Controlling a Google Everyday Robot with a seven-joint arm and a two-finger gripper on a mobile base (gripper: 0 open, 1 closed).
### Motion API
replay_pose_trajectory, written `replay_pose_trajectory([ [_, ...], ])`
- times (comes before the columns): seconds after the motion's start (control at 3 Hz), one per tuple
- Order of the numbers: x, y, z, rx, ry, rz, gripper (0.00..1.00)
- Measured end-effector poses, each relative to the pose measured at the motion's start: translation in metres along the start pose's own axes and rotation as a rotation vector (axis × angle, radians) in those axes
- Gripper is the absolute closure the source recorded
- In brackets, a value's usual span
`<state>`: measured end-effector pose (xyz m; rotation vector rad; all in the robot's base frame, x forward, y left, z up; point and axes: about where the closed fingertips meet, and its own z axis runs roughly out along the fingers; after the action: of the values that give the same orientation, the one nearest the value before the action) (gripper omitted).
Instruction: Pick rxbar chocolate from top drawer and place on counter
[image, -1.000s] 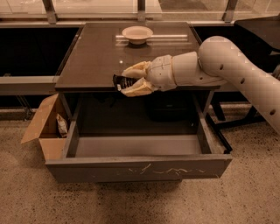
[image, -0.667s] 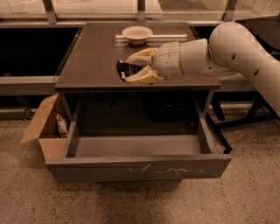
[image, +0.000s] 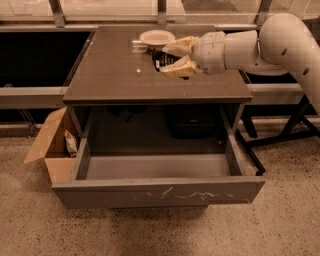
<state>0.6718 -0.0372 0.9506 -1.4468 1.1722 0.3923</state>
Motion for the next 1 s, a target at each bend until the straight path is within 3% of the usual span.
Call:
replay_pose_trajectory([
  [0.33, 0.022, -0.027, -0.011, 0.061, -0.020, 0.063, 0.97],
  [1.0, 0.056, -0.044, -0.014, 0.107, -0.034, 0.197, 0.43],
])
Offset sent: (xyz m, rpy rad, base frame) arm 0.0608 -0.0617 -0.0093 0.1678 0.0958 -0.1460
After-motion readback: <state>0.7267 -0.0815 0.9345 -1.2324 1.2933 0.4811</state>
